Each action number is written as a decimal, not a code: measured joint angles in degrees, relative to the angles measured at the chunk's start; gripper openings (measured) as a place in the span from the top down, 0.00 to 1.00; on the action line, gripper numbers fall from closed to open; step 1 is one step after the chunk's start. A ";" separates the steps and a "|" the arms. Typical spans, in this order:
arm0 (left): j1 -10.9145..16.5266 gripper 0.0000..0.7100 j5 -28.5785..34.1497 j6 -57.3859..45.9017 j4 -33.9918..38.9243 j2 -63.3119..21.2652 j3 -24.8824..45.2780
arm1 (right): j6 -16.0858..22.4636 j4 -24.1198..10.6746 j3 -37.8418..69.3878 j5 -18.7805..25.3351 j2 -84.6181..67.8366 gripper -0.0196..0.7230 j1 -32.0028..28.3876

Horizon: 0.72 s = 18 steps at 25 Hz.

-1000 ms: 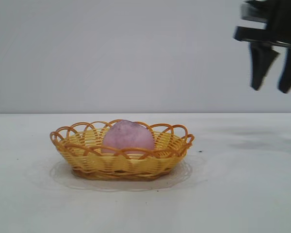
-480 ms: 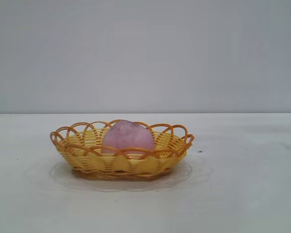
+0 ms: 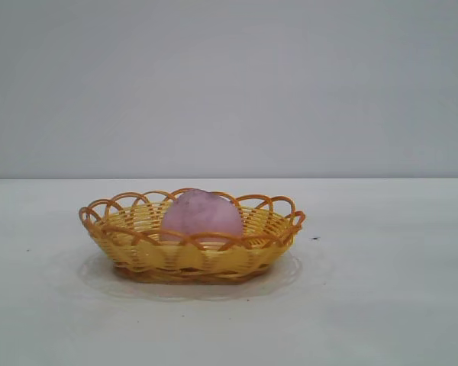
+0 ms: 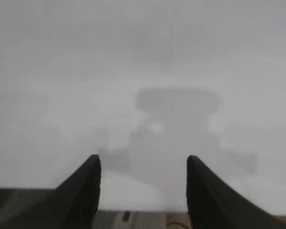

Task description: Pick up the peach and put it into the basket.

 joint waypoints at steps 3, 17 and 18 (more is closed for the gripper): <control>0.00 0.36 0.00 0.00 0.00 0.00 0.00 | 0.38 -0.52 2.59 3.01 -6.68 0.43 0.00; 3.21 0.36 -0.10 0.00 0.00 0.00 0.00 | -0.30 -0.08 4.53 5.64 -29.31 0.43 0.00; 3.21 0.36 -0.10 0.00 0.00 0.00 0.00 | -0.30 -0.08 4.53 5.64 -31.12 0.43 0.00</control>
